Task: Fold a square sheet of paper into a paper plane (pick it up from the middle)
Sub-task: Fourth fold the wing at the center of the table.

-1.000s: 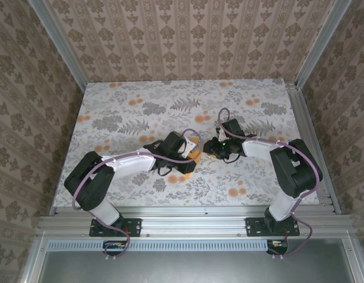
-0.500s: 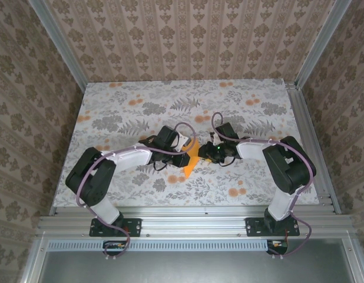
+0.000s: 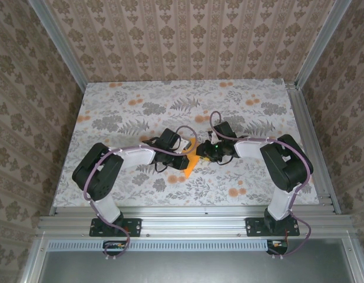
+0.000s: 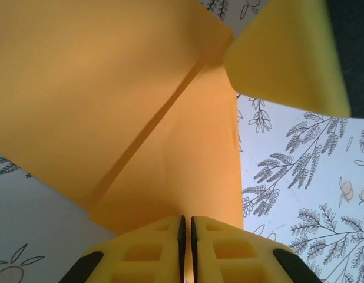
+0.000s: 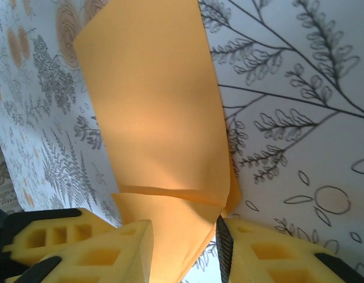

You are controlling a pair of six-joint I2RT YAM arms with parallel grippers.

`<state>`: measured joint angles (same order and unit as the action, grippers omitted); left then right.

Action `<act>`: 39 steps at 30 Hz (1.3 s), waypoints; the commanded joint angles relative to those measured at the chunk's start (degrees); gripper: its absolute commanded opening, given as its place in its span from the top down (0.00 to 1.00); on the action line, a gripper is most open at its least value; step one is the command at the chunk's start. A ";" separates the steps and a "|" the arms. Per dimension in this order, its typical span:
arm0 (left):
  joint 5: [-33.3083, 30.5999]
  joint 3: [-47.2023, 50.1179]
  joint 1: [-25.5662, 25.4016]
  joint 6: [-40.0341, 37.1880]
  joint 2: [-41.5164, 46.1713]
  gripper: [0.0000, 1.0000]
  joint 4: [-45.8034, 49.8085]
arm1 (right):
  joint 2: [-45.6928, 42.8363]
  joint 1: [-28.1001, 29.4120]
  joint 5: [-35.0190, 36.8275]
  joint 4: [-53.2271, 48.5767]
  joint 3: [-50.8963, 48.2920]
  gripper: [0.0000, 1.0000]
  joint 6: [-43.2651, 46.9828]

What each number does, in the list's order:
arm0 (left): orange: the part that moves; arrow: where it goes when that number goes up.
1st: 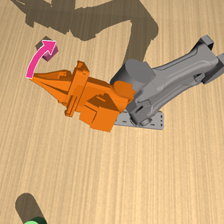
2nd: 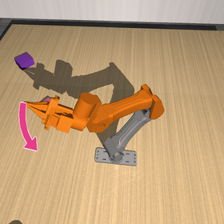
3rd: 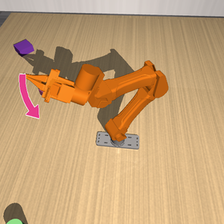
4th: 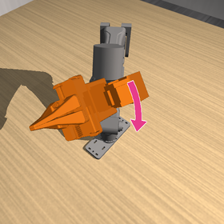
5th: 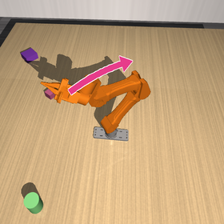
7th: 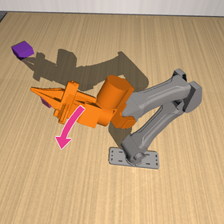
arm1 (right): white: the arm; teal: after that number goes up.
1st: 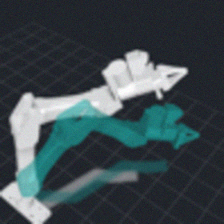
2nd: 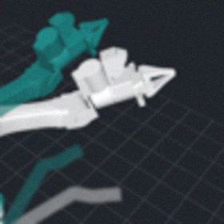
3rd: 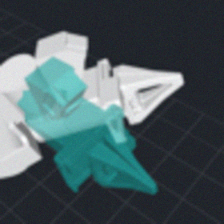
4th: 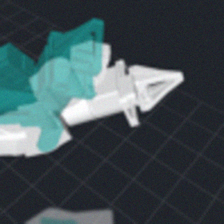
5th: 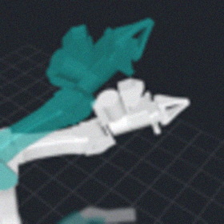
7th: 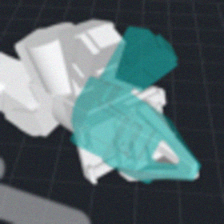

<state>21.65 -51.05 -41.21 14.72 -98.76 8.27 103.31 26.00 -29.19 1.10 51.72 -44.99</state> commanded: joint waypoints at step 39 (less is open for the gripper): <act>2.37 2.48 2.72 -0.58 -3.38 0.90 -3.74 | -1.35 6.10 4.95 -4.76 2.45 0.86 0.85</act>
<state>23.83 -49.47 -38.89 14.50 -100.44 3.79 103.57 31.33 -27.92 0.80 52.42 -46.11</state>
